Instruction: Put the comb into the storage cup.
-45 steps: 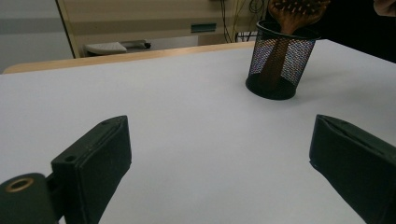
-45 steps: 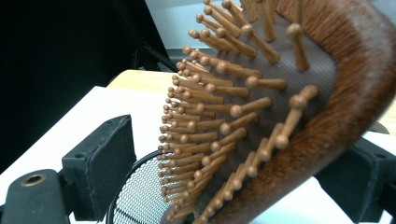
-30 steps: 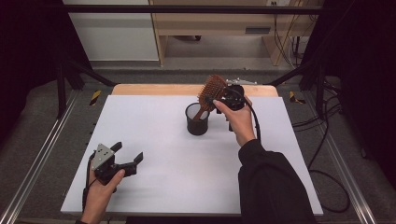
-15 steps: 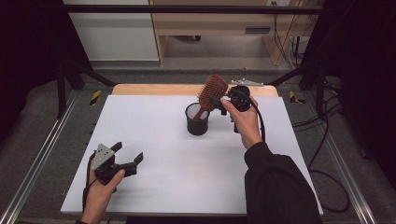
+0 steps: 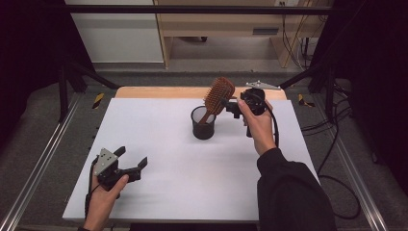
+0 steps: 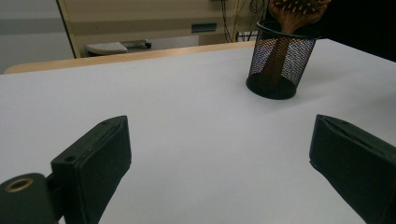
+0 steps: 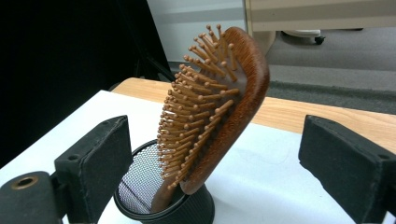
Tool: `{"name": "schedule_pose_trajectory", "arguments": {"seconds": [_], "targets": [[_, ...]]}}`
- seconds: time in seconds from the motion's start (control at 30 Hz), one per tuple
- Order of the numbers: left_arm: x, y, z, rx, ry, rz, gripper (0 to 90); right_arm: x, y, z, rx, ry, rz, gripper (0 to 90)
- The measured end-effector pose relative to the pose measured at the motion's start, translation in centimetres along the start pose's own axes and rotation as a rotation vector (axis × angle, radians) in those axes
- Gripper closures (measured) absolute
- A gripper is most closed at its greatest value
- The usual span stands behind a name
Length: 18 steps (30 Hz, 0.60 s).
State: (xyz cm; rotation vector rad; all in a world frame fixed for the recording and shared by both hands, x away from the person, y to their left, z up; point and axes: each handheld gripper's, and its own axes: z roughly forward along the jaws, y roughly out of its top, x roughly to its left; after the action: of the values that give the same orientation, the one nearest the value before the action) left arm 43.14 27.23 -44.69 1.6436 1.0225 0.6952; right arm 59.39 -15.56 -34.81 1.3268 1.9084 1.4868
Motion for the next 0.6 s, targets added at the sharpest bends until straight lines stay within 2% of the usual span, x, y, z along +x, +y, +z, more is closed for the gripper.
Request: {"name": "schedule_pose_trajectory", "arguments": {"seconds": [0.33, 0.6], "targets": [[0.1, 0.0, 0.0, -0.004, 0.002, 0.000, 5.9, -0.5, 0.2, -1.3, -0.026, -0.009, 0.013, 10.7], [0.5, 0.0, -0.3, -0.019, 0.002, -0.008, 5.0, -0.8, 0.7, -2.6, -0.083, -0.017, 0.017, 10.8]]}}
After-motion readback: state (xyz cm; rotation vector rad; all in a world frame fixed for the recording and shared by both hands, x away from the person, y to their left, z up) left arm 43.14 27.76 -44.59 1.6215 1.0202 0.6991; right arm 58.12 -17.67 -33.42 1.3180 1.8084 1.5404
